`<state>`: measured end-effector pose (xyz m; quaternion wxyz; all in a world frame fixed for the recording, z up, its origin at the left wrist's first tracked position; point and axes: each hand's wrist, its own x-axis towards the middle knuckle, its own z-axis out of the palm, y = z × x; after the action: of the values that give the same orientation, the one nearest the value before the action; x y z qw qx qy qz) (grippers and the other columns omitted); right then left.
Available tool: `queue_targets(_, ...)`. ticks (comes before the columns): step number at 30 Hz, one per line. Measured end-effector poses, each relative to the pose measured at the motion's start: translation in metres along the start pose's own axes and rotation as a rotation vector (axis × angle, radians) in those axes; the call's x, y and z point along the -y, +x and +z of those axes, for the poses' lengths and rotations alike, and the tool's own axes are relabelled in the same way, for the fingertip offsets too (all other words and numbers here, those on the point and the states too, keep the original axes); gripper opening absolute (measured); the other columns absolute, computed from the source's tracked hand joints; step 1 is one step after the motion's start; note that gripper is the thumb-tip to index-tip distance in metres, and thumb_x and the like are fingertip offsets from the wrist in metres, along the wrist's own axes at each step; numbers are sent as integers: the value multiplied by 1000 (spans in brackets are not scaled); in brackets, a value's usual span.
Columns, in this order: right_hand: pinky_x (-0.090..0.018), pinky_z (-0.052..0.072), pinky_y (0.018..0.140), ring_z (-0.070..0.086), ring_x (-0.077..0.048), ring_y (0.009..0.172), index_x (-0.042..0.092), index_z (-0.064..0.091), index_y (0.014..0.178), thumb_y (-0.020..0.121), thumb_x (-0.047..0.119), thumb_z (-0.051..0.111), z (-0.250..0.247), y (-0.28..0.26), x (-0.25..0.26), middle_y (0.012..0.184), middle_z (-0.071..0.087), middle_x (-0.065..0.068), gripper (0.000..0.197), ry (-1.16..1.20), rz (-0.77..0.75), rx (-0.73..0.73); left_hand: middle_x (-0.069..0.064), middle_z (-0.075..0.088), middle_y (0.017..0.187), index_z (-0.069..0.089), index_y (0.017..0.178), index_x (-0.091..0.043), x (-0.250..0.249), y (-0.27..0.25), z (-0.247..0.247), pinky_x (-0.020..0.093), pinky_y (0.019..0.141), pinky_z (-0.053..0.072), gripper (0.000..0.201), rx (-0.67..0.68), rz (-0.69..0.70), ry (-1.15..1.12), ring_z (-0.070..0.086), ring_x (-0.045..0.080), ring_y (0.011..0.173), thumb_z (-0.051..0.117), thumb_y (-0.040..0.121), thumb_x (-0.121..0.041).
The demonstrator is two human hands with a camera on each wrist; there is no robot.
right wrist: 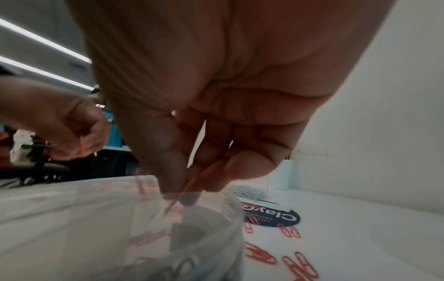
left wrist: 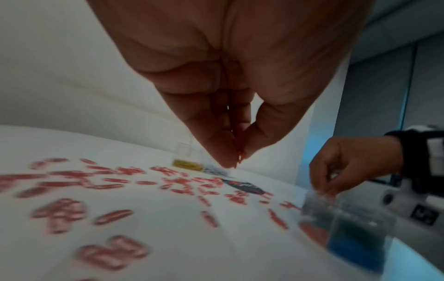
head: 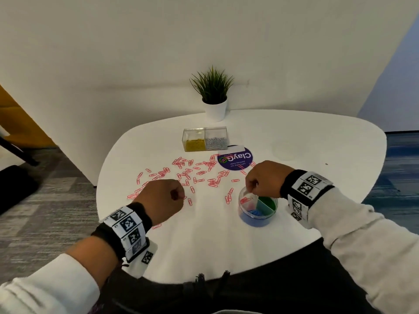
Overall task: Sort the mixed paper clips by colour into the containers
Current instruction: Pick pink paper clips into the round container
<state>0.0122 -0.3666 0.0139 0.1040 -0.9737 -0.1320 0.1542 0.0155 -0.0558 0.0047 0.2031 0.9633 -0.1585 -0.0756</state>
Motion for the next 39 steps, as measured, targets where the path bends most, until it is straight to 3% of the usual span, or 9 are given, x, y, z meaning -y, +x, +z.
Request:
queue_targets(5, -19, 45, 72, 60, -6, 84, 28, 74, 96, 85, 19, 66, -13, -6, -23, 89, 65, 16, 16, 132, 111, -92, -15, 67, 69, 65, 73, -27, -55, 18, 22, 15, 65, 48, 11, -27, 128, -237, 61, 0, 67, 68, 80, -19)
queue_targets(10, -33, 62, 67, 71, -20, 73, 18, 68, 91, 84, 7, 62, -1, -11, -26, 87, 69, -1, 14, 327, 238, 42, -14, 67, 76, 63, 74, -31, -99, 37, 43, 10, 63, 42, 14, 8, 206, -240, 61, -1, 72, 68, 83, -21)
queue_targets(17, -31, 61, 66, 70, -20, 69, 7, 63, 90, 87, 1, 53, 12, 2, -27, 83, 72, -13, 12, 576, 242, 74, -3, 64, 88, 65, 93, -21, -115, 26, 60, 29, 67, 48, 13, 153, 490, 206, 56, 19, 77, 53, 90, -17)
queue_targets(20, -30, 54, 79, 65, -20, 91, 17, 64, 94, 88, 3, 54, 15, 8, -57, 101, 69, -3, 18, 389, 308, -114, 5, 66, 107, 65, 115, -18, -118, 24, 60, 36, 80, 52, 25, 251, 487, 397, 61, 26, 93, 52, 94, -16)
queue_targets(22, -27, 43, 95, 56, -20, 113, 20, 63, 116, 91, 6, 52, 24, 13, -71, 124, 61, 0, 30, 223, 340, -144, 8, 65, 116, 61, 127, -16, -119, 24, 59, 39, 88, 52, 34, 294, 498, 470, 61, 29, 103, 53, 94, -14)
queue_targets(27, -33, 36, 111, 48, -22, 131, 27, 54, 139, 94, 29, 58, 51, 30, -74, 143, 51, 1, 45, 84, 269, -96, 1, 68, 116, 66, 122, -20, -107, 20, 36, 34, 91, 50, 28, 186, 535, 270, 62, 22, 104, 50, 99, -18)
queue_targets(31, -32, 41, 104, 53, -23, 119, 27, 64, 126, 95, 21, 55, 58, 35, -81, 129, 55, -1, 33, 52, 245, -138, -10, 66, 114, 66, 116, -28, -52, 22, 0, 28, 91, 46, 24, 51, 316, 186, 60, 14, 105, 49, 99, -28)
queue_targets(35, -26, 44, 88, 58, -20, 100, 29, 67, 100, 93, 17, 54, 59, 36, -82, 108, 58, 2, 18, 4, 248, -160, -11, 64, 115, 65, 113, -31, 26, 19, -23, 27, 91, 47, 23, 123, -24, 347, 58, 13, 106, 49, 96, -29)
queue_targets(39, -29, 46, 79, 58, -20, 89, 30, 55, 88, 89, 16, 56, 58, 34, -78, 96, 60, 2, 14, 40, 282, -187, -10, 65, 116, 66, 114, -31, 72, 3, -17, 25, 92, 46, 25, 232, -144, 377, 58, 13, 106, 52, 94, -27)
